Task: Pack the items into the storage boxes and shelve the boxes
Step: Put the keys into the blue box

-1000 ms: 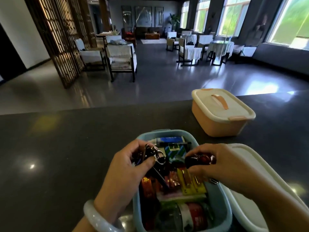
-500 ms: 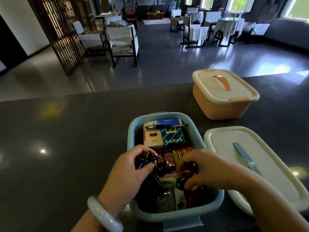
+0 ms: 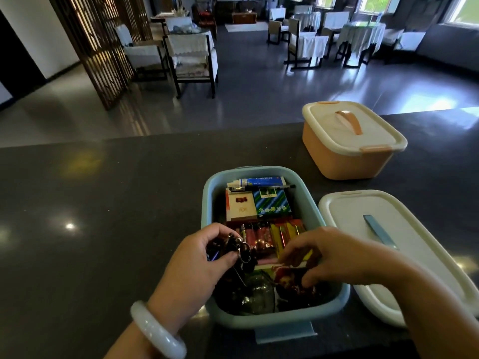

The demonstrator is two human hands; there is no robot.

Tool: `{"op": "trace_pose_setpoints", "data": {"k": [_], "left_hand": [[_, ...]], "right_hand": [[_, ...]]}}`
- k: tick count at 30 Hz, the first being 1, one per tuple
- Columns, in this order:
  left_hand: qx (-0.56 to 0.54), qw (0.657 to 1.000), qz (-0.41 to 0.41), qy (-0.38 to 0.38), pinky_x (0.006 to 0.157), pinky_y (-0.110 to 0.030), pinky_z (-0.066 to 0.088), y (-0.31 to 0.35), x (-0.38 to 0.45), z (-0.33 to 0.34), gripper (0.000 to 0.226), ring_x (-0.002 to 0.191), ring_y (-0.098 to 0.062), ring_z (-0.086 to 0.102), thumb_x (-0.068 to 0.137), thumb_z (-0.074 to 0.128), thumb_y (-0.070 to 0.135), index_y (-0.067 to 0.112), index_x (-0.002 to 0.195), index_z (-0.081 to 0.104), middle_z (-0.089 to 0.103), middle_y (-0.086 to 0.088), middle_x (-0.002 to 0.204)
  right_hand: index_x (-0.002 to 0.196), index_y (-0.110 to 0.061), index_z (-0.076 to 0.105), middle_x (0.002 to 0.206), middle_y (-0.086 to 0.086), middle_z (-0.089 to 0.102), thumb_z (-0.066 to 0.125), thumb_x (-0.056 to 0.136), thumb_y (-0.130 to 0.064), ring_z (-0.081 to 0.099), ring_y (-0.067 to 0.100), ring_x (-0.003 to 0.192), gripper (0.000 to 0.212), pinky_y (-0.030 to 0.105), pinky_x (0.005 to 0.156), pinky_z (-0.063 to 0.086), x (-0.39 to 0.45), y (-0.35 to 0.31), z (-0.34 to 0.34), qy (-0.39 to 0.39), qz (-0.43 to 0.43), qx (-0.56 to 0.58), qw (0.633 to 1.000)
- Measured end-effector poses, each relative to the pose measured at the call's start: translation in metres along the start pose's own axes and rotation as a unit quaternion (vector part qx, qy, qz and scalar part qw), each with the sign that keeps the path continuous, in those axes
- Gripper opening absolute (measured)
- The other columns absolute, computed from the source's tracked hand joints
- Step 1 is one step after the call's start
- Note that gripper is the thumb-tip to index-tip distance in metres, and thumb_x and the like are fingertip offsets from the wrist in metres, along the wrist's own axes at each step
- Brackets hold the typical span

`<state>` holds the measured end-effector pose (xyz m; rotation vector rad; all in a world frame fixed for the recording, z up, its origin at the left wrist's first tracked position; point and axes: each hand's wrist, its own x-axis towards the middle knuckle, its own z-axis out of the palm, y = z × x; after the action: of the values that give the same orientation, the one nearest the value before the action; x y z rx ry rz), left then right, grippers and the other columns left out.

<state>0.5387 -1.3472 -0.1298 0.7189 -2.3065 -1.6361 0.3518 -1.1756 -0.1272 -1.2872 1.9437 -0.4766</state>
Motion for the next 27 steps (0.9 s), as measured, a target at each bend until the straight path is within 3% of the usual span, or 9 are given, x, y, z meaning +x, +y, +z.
{"op": "trace_pose_setpoints", "data": {"k": [3,6,11,13,17,23,27], "left_hand": [[0.001,1.000,0.001,0.002,0.081,-0.025,0.053,-0.001,-0.001,0.000,0.035,0.094,0.001,0.064,0.083,0.069,0.006,0.041,0.086,0.068,0.070,0.018,0.095],[-0.016,1.000,-0.002,-0.006,0.085,-0.031,0.054,0.001,-0.001,0.001,0.032,0.096,-0.002,0.065,0.083,0.070,0.008,0.040,0.087,0.068,0.070,0.016,0.096],[-0.080,0.997,-0.009,-0.020,0.092,-0.044,0.052,0.006,0.001,0.008,0.030,0.105,-0.016,0.064,0.080,0.073,0.007,0.033,0.093,0.070,0.067,0.002,0.110],[-0.103,0.994,-0.013,-0.018,0.094,-0.046,0.051,0.005,0.001,0.010,0.029,0.108,-0.018,0.063,0.079,0.073,0.006,0.030,0.096,0.071,0.066,-0.001,0.113],[-0.126,0.991,-0.016,-0.033,0.094,-0.043,0.051,-0.002,-0.002,0.010,0.030,0.104,-0.011,0.065,0.077,0.074,0.007,0.026,0.099,0.071,0.071,0.004,0.105],[-0.033,0.999,0.005,-0.027,0.081,-0.020,0.054,-0.015,-0.003,-0.004,0.037,0.104,0.001,0.062,0.077,0.077,0.017,0.046,0.098,0.067,0.067,0.022,0.106],[0.061,0.998,0.029,0.020,0.093,-0.026,0.048,-0.029,-0.004,-0.016,0.042,0.106,0.006,0.057,0.075,0.079,0.024,0.051,0.103,0.062,0.062,0.025,0.110]], "right_hand": [[0.100,-0.048,0.060,0.101,-0.022,0.063,0.073,0.080,-0.026,0.056,-0.015,0.095,0.032,0.008,0.074,0.049,0.003,0.000,0.002,0.030,0.002,0.012,0.999],[0.101,-0.045,0.063,0.102,-0.023,0.066,0.073,0.081,-0.024,0.061,-0.010,0.094,0.031,0.009,0.072,0.050,0.008,-0.006,0.006,0.071,-0.024,0.093,0.993],[0.117,-0.051,0.053,0.115,-0.018,0.065,0.074,0.077,-0.035,0.062,0.001,0.106,0.048,0.022,0.081,0.053,0.019,-0.027,0.017,0.021,-0.087,0.207,0.974],[0.115,-0.049,0.054,0.113,-0.018,0.065,0.076,0.074,-0.036,0.064,0.001,0.102,0.048,0.020,0.079,0.054,0.023,-0.031,0.024,0.025,-0.093,0.213,0.972],[0.108,-0.041,0.062,0.104,-0.019,0.067,0.077,0.077,-0.030,0.066,0.000,0.094,0.037,0.011,0.072,0.051,0.028,-0.032,0.035,0.033,-0.084,0.214,0.973],[0.093,-0.032,0.069,0.095,-0.012,0.071,0.072,0.082,-0.029,0.068,0.003,0.085,0.012,0.022,0.075,0.056,0.029,-0.030,0.034,0.061,-0.059,0.170,0.982],[0.094,-0.027,0.070,0.094,-0.007,0.073,0.072,0.082,-0.028,0.070,0.007,0.085,0.012,0.026,0.077,0.057,0.028,-0.027,0.028,0.033,-0.027,0.191,0.981]]}}
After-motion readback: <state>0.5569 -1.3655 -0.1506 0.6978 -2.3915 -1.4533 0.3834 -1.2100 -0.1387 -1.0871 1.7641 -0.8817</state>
